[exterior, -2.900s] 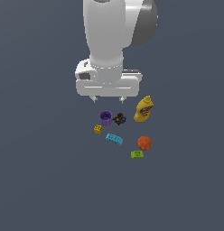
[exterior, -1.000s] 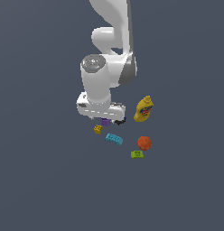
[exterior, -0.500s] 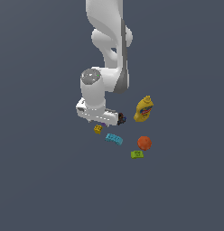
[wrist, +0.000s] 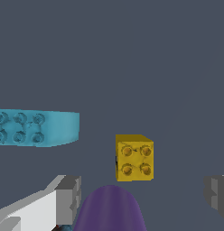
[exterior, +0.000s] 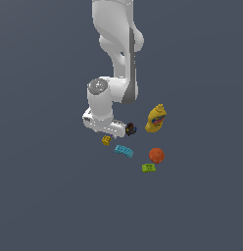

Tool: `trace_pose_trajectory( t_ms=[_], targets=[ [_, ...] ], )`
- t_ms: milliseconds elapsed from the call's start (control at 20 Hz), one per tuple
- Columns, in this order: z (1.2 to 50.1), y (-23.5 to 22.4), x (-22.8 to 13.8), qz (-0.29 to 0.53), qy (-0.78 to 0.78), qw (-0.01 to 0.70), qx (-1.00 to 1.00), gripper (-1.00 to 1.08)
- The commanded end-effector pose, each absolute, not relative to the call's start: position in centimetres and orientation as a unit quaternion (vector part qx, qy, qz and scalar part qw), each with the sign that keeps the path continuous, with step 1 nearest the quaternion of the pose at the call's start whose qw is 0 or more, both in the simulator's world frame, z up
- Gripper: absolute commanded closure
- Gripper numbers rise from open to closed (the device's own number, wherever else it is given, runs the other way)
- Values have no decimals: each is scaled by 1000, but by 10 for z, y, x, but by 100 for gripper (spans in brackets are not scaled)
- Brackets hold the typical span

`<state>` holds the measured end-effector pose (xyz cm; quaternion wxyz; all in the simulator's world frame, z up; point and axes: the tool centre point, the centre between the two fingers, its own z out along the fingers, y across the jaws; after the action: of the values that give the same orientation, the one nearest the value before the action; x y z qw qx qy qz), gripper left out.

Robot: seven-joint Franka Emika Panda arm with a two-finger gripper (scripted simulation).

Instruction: Pick up a designated object from a clutter of objects.

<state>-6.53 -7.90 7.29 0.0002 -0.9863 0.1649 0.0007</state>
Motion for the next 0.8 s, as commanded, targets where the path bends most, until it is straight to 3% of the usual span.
trace_pose_trajectory(
  t_ms=[0, 750],
  targets=[
    [73, -79, -65, 1, 165, 0, -986, -92],
    [28, -79, -67, 0, 166, 0, -986, -92]
  ],
)
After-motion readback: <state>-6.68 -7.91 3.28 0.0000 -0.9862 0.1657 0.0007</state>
